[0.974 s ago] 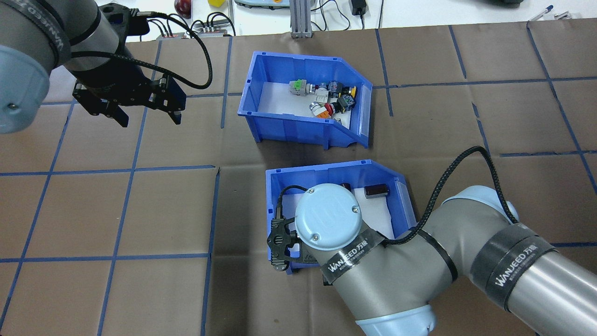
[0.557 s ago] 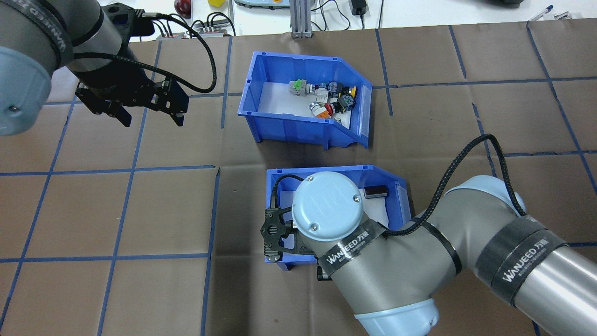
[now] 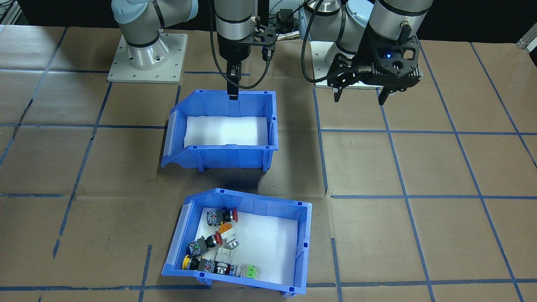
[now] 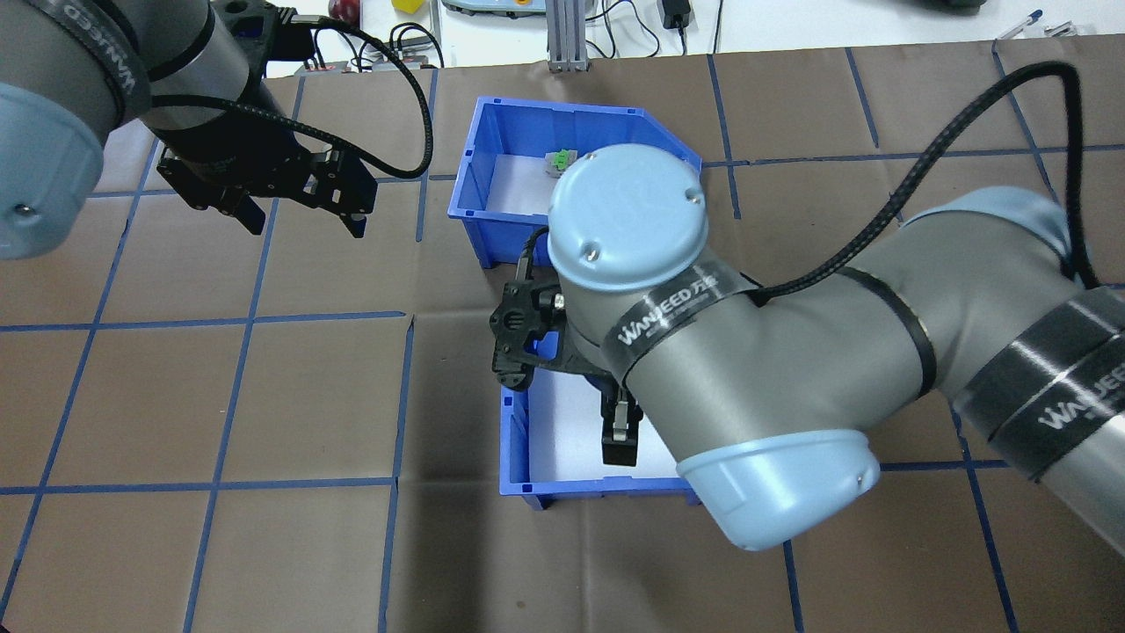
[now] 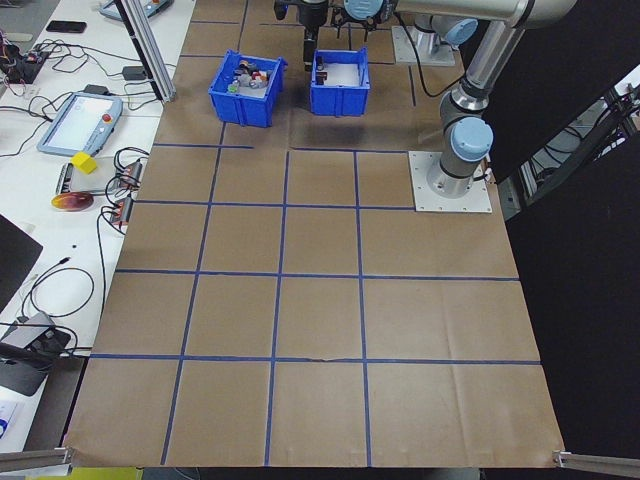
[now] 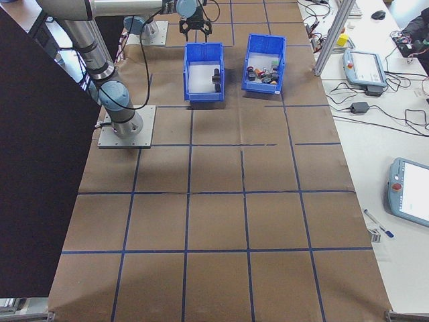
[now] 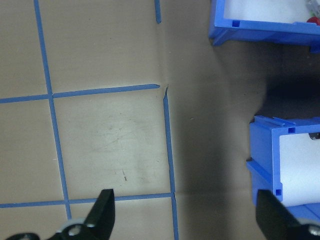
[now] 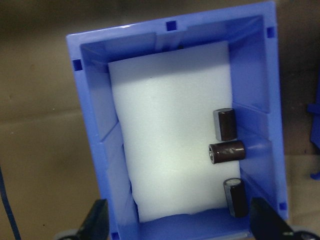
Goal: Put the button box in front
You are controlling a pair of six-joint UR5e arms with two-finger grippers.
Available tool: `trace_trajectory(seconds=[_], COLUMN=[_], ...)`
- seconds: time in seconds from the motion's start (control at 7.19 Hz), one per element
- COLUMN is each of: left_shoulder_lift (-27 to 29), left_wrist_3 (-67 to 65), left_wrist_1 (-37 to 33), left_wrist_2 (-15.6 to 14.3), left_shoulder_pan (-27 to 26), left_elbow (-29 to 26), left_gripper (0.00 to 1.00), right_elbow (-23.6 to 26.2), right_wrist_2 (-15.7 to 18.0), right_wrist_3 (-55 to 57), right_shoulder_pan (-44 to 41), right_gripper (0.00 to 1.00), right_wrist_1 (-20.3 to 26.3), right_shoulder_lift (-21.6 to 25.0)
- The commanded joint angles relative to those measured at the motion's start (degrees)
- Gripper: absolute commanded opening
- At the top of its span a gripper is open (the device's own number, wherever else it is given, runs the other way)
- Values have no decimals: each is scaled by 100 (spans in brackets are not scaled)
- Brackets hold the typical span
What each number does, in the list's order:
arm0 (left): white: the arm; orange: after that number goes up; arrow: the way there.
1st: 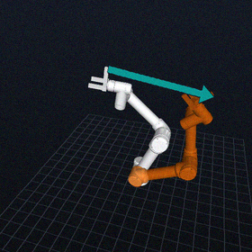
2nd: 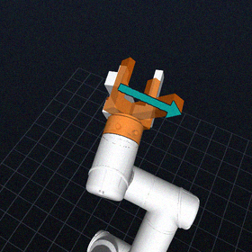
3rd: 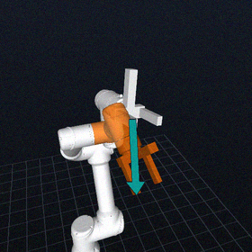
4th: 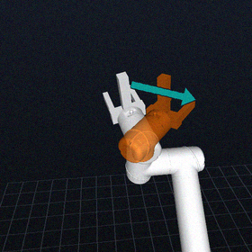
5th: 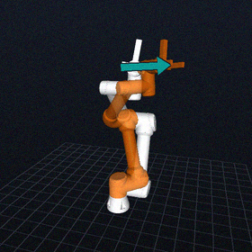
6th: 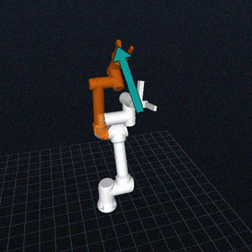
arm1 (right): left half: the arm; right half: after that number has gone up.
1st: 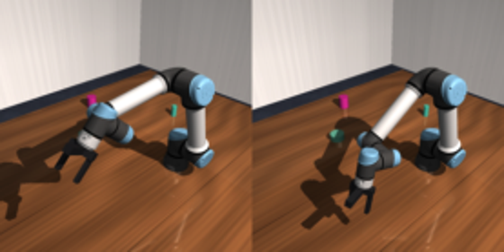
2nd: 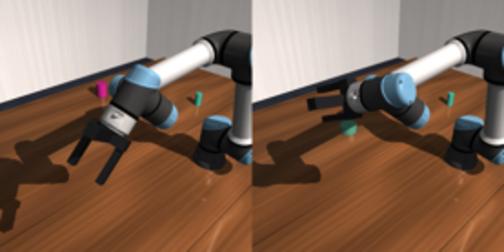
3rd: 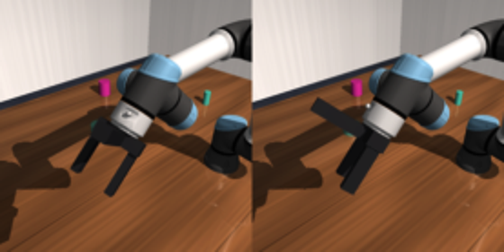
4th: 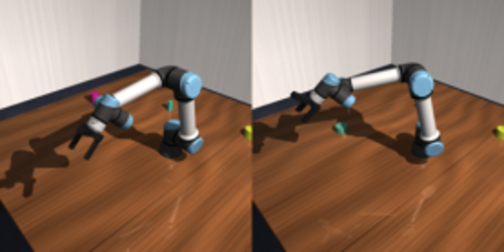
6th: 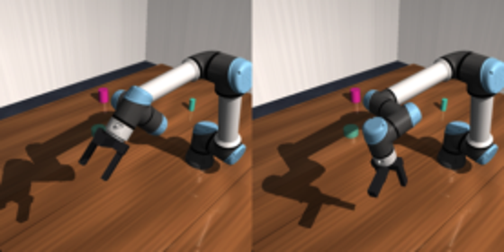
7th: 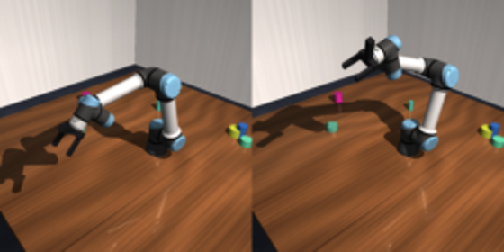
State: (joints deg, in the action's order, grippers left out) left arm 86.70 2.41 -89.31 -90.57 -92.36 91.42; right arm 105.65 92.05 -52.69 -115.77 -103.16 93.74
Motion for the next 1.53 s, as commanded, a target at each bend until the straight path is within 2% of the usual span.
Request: trace_trajectory(seconds=[0.0, 0.14, 0.56, 0.83, 1.11, 1.39], left_shoulder_lift=[-74, -48, -74, -91, -109, -118], left_wrist_3=[31, 31, 23, -3, -74, -74], left_wrist_1=[10, 19, 45, 54, 54, 54], left_wrist_2=[-40, -40, -31, 13, 13, -31], left_shoulder_pan=[-10, -10, -10, -1, -1, -1], left_elbow=[60, -27, -28, -28, -37, -37], left_gripper=[100, 100, 100, 100, 100, 100], right_elbow=[-193, -333, -728, -1019, -1264, -1634], right_wrist_2=[-55, -47, -21, -38, -47, -47], right_wrist_3=[347, 626, 2635, 4198, 4933, 5303], right_shoulder_pan=[1104, 1544, 2469, 2612, 2638, 2630], right_gripper=[100, 100, 100, 100, 100, 100], right_wrist_1=[24, 24, 129, 217, 759, 1366], right_shoulder_lift=[91, 57, 39, 21, -31, -347])
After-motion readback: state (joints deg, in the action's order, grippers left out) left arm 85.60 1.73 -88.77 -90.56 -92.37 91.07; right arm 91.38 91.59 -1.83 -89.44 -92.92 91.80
